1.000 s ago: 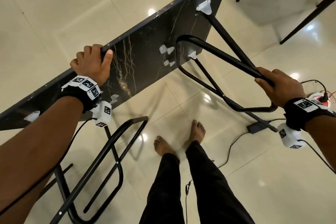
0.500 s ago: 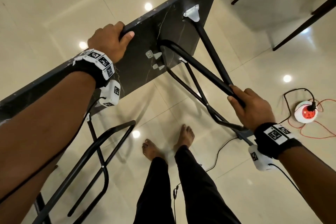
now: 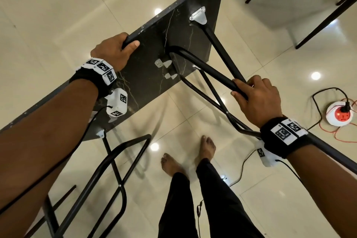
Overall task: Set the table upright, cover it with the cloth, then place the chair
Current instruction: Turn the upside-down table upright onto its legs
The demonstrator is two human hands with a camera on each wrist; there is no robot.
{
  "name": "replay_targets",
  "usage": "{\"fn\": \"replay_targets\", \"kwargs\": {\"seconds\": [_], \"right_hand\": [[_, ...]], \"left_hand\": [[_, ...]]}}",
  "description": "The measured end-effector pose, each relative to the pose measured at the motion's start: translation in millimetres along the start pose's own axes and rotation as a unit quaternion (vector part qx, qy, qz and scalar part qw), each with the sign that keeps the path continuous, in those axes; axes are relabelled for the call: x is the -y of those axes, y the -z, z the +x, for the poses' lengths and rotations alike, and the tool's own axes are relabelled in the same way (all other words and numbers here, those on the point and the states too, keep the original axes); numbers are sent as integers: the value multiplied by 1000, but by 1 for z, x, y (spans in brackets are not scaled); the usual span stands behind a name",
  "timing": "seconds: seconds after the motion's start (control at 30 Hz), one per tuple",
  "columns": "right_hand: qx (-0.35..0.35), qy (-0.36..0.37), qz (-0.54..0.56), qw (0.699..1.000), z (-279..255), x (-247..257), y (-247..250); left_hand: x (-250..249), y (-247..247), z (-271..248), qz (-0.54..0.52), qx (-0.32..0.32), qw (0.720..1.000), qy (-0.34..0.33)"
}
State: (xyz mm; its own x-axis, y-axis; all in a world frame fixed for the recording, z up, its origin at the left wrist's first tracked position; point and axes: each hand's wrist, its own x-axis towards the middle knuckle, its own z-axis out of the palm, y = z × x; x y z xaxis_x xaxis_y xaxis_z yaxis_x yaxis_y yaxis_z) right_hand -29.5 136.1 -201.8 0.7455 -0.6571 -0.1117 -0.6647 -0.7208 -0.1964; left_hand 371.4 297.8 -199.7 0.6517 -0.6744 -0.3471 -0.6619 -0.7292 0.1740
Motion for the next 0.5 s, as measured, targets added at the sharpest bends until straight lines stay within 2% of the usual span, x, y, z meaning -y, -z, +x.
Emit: {"fn": "replay_targets", "kwargs": {"seconds": [0.13,0.27,0.4,0.47,0.5], "right_hand": [[61,-62,-25,996,14,41,0],[88,-74,10,993,32,66,0],[61,-105,10,993,5,10,31],[88,-140,-1,986,-32,-33,46],[127,-161,4,979,-55,-65,56]], "left_hand": [[3,-3,1,-1,-11,1000,-5],[7,-2,5,-8,-7,1000,-11],[10,1,10,-27,0,1000,-17],[11,0,10,-21,-9,1000,-17],[10,-1,9,-17,-14,1000,-19]]}}
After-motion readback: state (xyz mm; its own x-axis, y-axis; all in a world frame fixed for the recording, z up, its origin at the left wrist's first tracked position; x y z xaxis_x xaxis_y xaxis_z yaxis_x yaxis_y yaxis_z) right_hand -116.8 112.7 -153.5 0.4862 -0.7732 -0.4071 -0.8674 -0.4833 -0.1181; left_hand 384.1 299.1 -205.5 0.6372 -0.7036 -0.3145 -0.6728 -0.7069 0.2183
